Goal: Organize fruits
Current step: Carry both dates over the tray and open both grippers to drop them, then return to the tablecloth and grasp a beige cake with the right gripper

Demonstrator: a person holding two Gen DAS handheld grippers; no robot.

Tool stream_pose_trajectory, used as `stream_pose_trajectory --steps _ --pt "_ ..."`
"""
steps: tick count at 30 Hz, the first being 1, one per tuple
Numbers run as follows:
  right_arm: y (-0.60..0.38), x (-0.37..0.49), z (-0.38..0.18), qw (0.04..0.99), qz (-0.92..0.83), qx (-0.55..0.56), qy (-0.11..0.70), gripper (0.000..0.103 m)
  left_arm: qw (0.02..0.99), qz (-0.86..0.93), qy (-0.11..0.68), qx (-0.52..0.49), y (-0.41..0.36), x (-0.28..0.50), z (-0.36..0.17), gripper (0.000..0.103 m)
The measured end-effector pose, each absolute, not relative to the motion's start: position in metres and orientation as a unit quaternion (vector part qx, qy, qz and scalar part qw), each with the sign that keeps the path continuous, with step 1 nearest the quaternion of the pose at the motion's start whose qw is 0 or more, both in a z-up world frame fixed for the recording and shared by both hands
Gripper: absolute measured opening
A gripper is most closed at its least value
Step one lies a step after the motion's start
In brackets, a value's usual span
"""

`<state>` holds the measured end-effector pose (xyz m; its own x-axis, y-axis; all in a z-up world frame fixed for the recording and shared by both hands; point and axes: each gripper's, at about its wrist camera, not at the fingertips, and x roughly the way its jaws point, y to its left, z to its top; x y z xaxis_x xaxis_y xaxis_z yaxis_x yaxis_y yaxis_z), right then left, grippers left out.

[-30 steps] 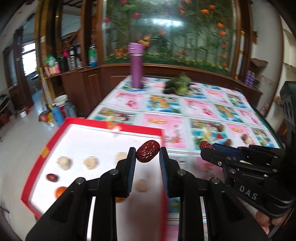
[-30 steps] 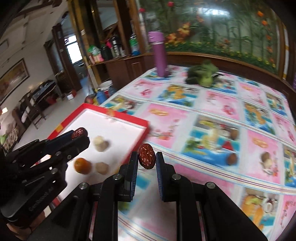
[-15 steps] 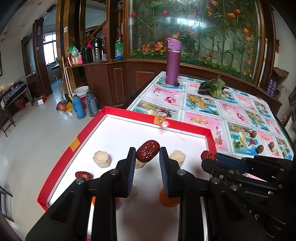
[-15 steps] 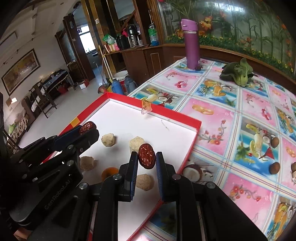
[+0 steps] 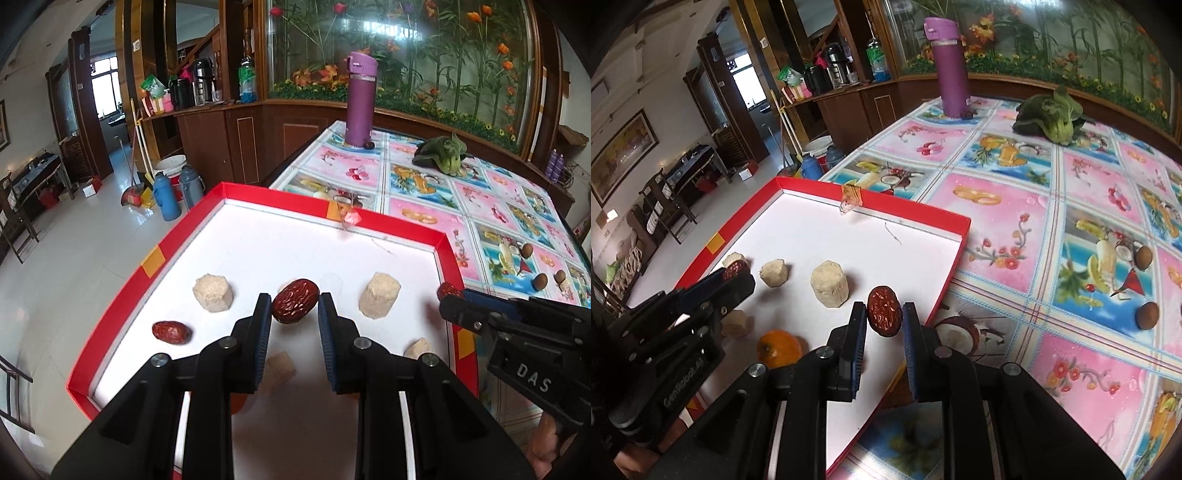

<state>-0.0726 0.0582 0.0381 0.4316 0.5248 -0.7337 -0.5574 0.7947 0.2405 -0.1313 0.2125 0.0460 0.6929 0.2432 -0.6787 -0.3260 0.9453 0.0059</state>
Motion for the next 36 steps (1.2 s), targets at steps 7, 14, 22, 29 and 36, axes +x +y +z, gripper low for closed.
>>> stream_pose_trajectory --steps 7,14,22,29,36 --pt "0.07 -0.071 0.032 0.835 0.334 -0.026 0.436 0.018 0.914 0.166 0.367 -0.055 0.214 -0.131 0.043 0.028" --pt "0.08 -0.078 0.033 0.825 0.35 -0.038 0.442 0.018 0.904 0.187 0.38 -0.054 0.219 -0.129 0.039 0.029" --pt "0.068 -0.085 0.048 0.831 0.365 -0.023 0.42 0.036 0.907 0.208 0.364 -0.047 0.216 -0.134 0.049 0.07" --pt "0.038 -0.082 0.056 0.845 0.349 -0.005 0.405 0.036 0.914 0.192 0.354 -0.041 0.198 -0.138 0.062 0.078" --pt "-0.022 -0.07 0.054 0.866 0.3 0.016 0.4 0.037 0.919 0.159 0.358 -0.029 0.169 -0.135 0.066 0.078"
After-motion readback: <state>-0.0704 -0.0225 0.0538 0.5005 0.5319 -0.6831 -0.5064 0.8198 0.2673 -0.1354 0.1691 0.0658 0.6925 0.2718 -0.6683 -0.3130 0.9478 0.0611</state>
